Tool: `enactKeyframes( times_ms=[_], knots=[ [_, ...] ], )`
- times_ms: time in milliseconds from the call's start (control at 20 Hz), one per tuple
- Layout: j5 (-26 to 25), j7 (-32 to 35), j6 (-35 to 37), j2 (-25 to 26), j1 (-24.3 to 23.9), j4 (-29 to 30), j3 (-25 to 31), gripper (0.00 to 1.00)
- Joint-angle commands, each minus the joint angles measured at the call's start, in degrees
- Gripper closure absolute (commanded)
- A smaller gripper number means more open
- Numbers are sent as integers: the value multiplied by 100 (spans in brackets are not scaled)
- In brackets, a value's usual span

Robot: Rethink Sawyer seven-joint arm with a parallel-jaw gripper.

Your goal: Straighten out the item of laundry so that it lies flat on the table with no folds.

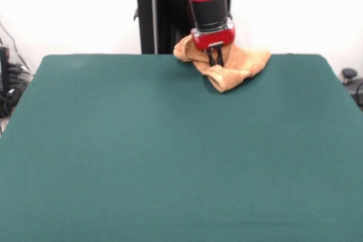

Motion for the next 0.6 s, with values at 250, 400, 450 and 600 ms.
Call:
enactKeyframes(
  times_ms=[250,400,450,600],
  knots=[
    [1042,992,715,-16,667,38,-532,100],
    [1173,878,649,210,757,-230,-699,100],
    [1255,818,785,308,732,-449,-695,100],
    [1599,666,1110,314,823,-1014,-742,100]
  ],
)
